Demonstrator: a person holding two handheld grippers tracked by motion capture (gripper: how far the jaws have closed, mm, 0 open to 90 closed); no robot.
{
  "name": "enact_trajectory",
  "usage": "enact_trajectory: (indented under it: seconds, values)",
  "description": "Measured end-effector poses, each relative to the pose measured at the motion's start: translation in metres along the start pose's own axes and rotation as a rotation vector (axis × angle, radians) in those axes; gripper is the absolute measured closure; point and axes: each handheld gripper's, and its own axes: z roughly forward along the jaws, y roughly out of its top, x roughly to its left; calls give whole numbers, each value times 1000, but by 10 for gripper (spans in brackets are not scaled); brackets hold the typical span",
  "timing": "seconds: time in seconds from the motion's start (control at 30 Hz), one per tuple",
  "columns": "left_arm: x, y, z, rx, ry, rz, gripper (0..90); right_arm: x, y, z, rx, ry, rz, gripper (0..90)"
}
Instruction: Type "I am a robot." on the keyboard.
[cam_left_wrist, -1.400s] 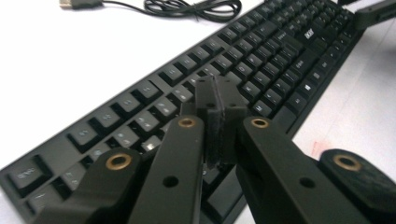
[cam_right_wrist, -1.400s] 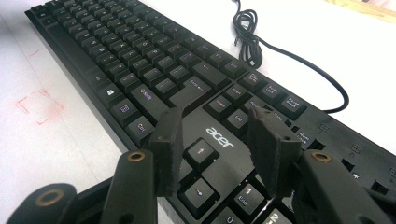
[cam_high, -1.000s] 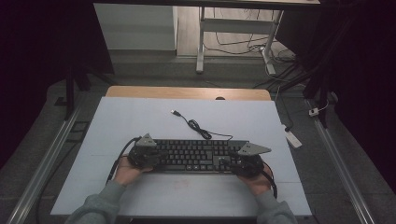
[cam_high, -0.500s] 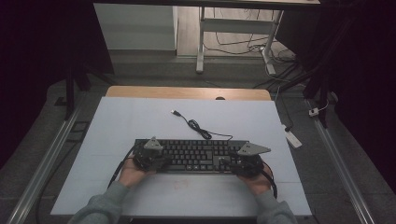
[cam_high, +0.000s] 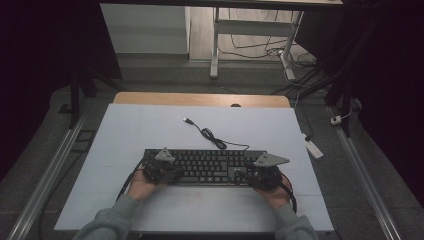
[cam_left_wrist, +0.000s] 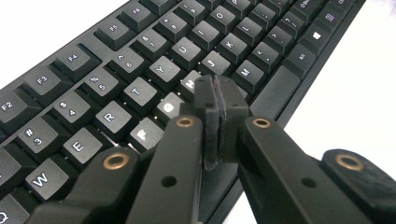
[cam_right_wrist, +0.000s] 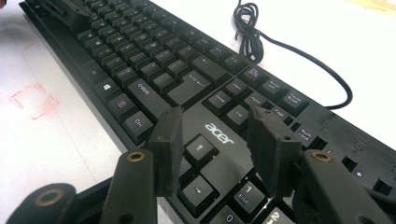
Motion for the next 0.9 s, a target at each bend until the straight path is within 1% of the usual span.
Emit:
enact_trajectory:
  seconds: [0.07,0.13,0.2,0.27,0.33,0.4,0.5,0.6,0.67,0.7,0.77,0.9]
  values:
    - [0,-1,2,8,-1,-1,880,0,0,0,0,0,0,556]
    - [1,-1,2,3,-9,-7,882,0,0,0,0,-1,0,556]
    - [1,-1,1,0,2,-5,882,0,0,0,0,-1,-1,556]
    - [0,-1,-1,-19,4,-2,878,0,0,0,-2,-1,0,556]
    - [1,0,-7,-44,8,-5,845,0,0,0,-2,-1,0,556]
    - [3,1,-13,-73,20,-16,777,0,0,0,-5,-4,0,555]
    - [8,0,-24,-109,57,-44,613,0,0,0,-8,3,1,555]
    - [15,-1,-33,-124,57,-93,441,0,0,0,-9,2,0,555]
    - [20,-1,-38,-126,75,-128,340,0,0,0,-7,3,0,555]
    - [22,-2,-40,-127,81,-147,304,0,0,0,-5,3,3,555]
    - [26,-3,-43,-129,81,-167,270,0,0,0,-4,2,1,555]
    - [29,-4,-47,-131,75,-171,248,0,0,0,-6,2,-1,555]
